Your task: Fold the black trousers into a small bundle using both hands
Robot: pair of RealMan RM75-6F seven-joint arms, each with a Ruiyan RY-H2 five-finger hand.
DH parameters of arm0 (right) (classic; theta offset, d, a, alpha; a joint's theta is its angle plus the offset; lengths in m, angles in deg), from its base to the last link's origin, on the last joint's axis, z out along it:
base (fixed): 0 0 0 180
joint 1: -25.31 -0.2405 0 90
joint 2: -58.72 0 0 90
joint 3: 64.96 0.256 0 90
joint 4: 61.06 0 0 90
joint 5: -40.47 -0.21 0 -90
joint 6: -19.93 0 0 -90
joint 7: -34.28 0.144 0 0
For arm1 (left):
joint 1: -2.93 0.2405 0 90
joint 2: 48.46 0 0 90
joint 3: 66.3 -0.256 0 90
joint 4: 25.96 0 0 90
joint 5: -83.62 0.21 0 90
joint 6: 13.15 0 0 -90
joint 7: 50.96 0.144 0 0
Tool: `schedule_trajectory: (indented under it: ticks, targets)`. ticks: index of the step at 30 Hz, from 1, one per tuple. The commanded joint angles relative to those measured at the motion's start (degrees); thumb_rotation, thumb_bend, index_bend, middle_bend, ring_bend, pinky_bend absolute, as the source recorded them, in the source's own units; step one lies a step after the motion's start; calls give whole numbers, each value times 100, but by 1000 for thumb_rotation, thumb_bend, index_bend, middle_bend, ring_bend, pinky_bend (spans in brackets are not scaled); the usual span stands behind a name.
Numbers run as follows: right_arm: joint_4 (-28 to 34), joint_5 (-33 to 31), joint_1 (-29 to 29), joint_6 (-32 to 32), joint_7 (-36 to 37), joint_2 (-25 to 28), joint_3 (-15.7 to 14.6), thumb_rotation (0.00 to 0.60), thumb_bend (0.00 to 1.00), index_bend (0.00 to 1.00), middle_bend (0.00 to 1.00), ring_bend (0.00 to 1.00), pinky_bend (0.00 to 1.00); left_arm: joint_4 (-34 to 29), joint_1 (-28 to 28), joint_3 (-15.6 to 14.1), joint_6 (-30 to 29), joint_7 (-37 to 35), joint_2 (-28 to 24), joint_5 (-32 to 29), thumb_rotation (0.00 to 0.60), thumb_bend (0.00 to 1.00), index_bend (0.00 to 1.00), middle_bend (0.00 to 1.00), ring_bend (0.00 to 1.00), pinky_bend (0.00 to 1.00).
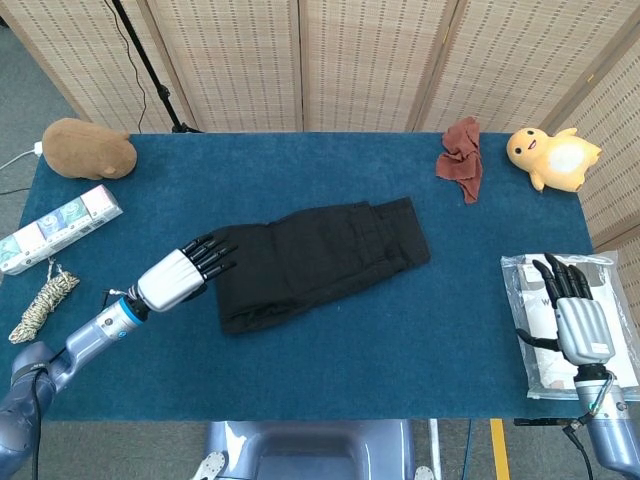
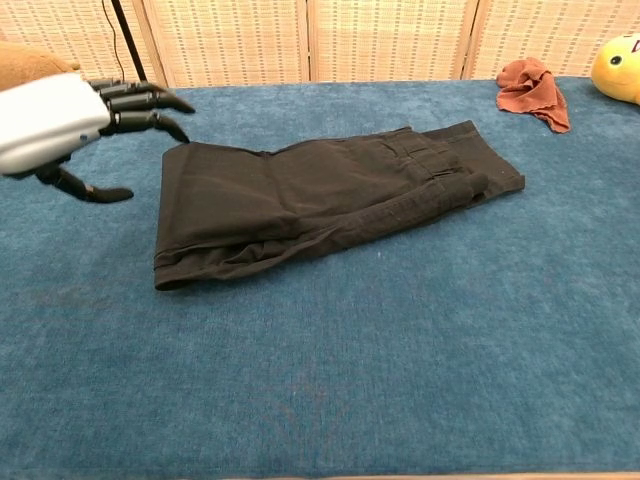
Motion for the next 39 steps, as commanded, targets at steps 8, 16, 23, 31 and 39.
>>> schedule_trajectory:
  ticks: [8,16,23,31,39]
  targets:
    - [-23,-20,-6,21,53,4,8,600,0,0,0,0,0,530,219,-161,269,-342,280,143,600,241,297,158,138,200]
    - [-56,-27,-2,20,74,-6,7,600,0,0,0,0,0,682,240,-172,507,-381,394,147,600,240,339,205,182,226]
    - [-68,-32,-15,51,55,-20,0,600,0,0,0,0,0,737,202,-158,684,-369,495,134,600,240,342,210,187,228]
    - [-19,-17,-30,100,222,26,-8,600,0,0,0,0,0,756,-38,-25,993,-354,820,25,600,241,341,210,183,228]
    - [-10,-10,-16,69,246,43,-6,600,0,0,0,0,0,775,-130,-23,1083,-312,917,30,600,241,326,208,145,228]
